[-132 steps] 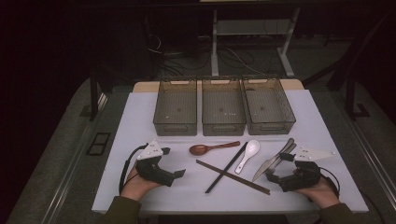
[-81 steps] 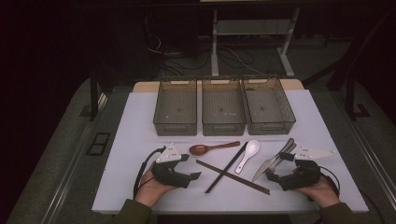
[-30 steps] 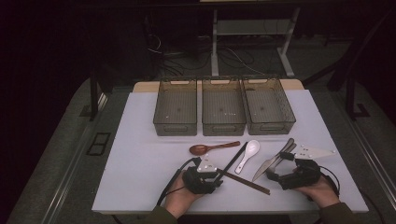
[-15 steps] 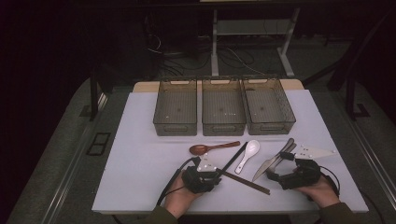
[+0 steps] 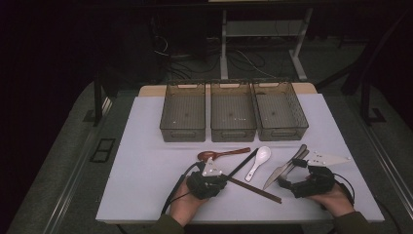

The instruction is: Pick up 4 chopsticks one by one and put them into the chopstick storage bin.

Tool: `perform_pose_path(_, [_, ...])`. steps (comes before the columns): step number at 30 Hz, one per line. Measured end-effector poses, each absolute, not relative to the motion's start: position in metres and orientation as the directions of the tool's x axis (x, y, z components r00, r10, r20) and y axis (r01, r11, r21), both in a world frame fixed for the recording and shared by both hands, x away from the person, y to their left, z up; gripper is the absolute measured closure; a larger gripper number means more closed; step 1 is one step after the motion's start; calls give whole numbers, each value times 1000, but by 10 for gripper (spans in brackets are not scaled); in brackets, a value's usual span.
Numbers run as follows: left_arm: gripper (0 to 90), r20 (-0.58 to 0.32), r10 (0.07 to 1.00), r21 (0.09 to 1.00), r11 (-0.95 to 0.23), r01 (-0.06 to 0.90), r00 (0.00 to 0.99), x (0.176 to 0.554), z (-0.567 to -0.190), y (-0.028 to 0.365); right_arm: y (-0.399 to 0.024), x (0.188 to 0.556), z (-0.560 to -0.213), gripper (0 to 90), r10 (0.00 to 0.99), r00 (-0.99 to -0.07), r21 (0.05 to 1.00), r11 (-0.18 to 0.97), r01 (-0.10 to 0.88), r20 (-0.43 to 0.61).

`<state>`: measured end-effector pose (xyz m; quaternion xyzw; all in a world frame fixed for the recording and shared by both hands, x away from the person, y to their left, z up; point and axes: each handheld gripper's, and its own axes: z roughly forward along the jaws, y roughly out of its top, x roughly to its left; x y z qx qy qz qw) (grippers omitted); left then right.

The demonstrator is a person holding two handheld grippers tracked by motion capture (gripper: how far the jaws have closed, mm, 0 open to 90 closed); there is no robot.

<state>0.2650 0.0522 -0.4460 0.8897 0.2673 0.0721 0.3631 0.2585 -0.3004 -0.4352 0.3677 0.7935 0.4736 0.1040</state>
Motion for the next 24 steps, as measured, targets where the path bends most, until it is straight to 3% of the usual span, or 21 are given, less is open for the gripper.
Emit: perform_pose_path(24, [796, -66, 571, 684, -571, 454, 818, 276, -444, 68, -301, 259, -435, 16, 681, -709, 828, 281, 485, 184])
